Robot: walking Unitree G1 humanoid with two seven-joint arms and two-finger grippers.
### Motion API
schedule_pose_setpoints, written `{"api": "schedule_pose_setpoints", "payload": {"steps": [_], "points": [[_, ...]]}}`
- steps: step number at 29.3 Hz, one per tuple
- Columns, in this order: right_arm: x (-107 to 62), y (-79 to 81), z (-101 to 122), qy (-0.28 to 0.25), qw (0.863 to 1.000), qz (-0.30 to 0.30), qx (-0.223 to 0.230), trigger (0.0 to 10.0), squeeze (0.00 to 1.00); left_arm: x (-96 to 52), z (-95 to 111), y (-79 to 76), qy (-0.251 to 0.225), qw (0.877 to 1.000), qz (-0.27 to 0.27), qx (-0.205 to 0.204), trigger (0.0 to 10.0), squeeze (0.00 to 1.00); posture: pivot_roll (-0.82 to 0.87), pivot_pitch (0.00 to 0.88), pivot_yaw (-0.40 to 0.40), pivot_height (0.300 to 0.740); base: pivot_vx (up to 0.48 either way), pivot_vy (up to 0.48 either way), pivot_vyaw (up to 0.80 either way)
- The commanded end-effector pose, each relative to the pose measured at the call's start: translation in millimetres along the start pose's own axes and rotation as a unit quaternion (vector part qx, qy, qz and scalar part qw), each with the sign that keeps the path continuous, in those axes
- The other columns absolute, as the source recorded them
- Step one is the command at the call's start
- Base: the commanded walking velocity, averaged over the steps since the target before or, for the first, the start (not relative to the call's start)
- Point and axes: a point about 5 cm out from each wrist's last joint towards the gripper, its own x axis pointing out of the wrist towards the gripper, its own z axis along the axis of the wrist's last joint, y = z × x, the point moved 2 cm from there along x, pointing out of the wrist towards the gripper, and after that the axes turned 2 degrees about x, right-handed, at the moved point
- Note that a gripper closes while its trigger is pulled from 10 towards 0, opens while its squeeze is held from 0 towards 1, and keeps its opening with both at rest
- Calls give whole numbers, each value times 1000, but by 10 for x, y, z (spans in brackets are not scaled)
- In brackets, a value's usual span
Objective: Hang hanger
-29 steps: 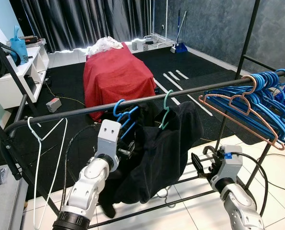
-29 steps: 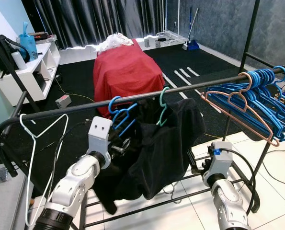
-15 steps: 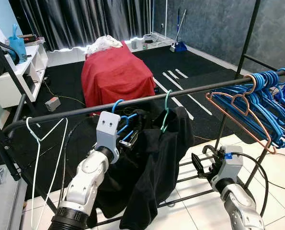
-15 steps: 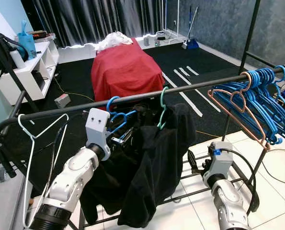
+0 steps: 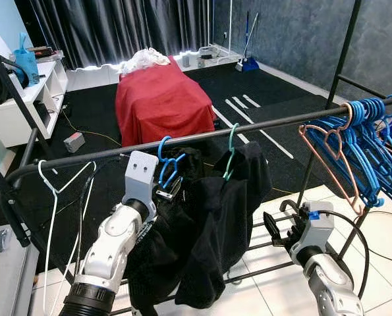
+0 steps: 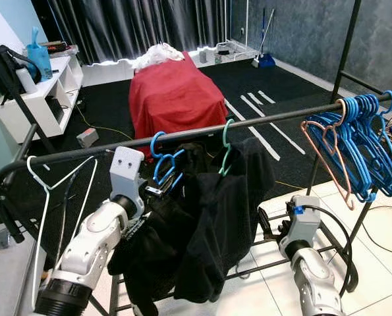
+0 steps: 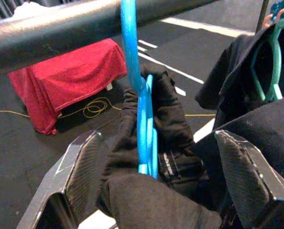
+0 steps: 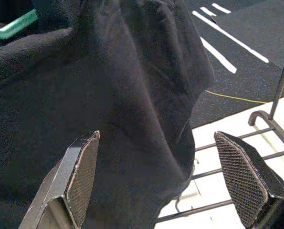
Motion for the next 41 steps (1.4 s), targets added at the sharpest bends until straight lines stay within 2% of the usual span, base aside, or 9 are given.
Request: {"api": "schedule_pose_setpoints", "payload": {"steps": [1,6,8,9,29,30,31,32,41], "points": [[-8,21,-2,1,1000,2,4,10000,0,-17,-133,-8,31,999,-10,8,10000,0,-223,0,45,740,0,0,0],[-9,19,0,1,1000,2,4,10000,0,-27,-209,-55,50,998,-23,13,10000,0,-224,0,45,740,0,0,0],[-8,19,0,0,1000,1,4,10000,0,-33,-271,-74,65,997,-27,16,10000,0,-224,0,45,740,0,0,0],[-5,18,3,0,1000,1,3,10000,0,-37,-364,-88,89,995,-27,23,10000,0,-228,0,46,740,0,0,0],[5,18,9,-1,1000,-1,3,10000,0,-17,-490,18,128,991,6,29,10000,0,-236,0,49,740,0,0,0],[3,20,8,-1,1000,0,3,10000,0,-18,-499,17,130,991,6,31,3412,0,-236,0,50,740,0,0,0],[3,20,8,-1,1000,0,3,10000,0,-18,-499,17,130,991,6,31,3412,0,-236,0,50,740,0,0,0],[1,22,8,-1,1000,0,3,10000,0,-22,-519,11,134,991,4,28,0,0,-236,0,50,740,0,0,0],[1,30,11,-2,1000,2,5,10000,0,-61,-636,39,155,988,6,27,0,0,-237,0,49,740,0,0,0]]}}
